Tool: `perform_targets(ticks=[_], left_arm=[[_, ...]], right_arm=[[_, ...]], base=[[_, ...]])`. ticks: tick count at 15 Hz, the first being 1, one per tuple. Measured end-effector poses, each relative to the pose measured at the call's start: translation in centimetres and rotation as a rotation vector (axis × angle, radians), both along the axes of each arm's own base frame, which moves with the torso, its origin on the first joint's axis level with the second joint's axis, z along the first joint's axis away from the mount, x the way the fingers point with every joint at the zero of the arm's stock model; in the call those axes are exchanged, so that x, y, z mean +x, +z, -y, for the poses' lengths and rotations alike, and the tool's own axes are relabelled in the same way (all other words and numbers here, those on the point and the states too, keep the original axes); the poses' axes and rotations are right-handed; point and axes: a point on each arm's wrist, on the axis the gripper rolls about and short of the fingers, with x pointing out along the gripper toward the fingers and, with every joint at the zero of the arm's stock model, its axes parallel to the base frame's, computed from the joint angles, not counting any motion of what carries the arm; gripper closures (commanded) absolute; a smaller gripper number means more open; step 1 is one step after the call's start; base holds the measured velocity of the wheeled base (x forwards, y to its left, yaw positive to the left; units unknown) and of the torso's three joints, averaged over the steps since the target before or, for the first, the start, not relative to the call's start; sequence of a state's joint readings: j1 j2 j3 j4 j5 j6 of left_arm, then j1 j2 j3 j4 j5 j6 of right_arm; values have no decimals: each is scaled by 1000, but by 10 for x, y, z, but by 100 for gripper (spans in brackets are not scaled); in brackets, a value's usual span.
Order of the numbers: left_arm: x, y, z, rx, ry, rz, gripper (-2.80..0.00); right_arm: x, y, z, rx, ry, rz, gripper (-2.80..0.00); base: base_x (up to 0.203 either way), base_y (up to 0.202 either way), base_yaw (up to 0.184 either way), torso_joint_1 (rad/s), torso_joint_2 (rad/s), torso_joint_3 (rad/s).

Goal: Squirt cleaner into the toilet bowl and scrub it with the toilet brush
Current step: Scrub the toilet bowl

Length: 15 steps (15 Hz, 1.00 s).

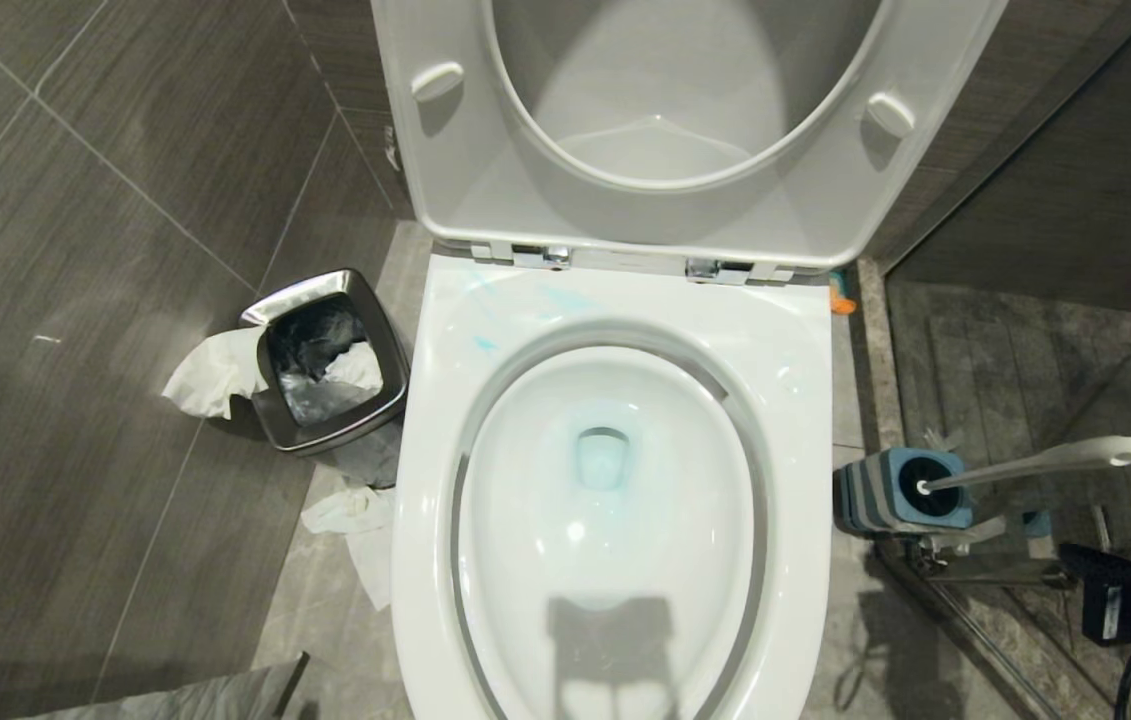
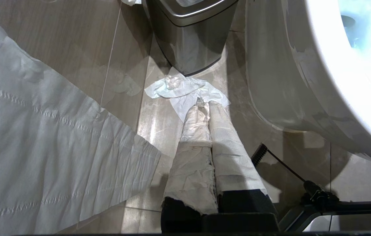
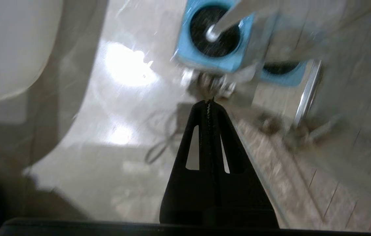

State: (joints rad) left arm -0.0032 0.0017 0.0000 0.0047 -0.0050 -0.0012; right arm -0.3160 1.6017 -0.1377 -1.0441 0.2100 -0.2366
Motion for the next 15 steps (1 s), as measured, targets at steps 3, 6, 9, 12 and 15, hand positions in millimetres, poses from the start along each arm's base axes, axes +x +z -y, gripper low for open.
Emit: perform_targets(ticks=[3, 6, 9, 12, 15], left_arm=[[0, 0, 0, 0, 1, 0, 0], [0, 0, 0, 0, 1, 0, 0], [0, 0, 0, 0, 0, 0, 0], [0, 0, 0, 0, 1, 0, 0], [0, 0, 0, -1, 1, 0, 0]], right_arm=[[17, -19, 6, -37, -18, 58, -280], [16, -29, 6, -47, -24, 69, -280], [17, -21, 6, -80, -24, 122, -280], [18, -15, 7, -128, -19, 144, -280], [21, -8, 13, -124, -48, 187, -280]], base=[[0, 0, 0, 0, 0, 0], [0, 0, 0, 0, 0, 0], [0, 0, 0, 0, 0, 0], [0, 0, 0, 0, 0, 0], [0, 0, 0, 0, 0, 0]])
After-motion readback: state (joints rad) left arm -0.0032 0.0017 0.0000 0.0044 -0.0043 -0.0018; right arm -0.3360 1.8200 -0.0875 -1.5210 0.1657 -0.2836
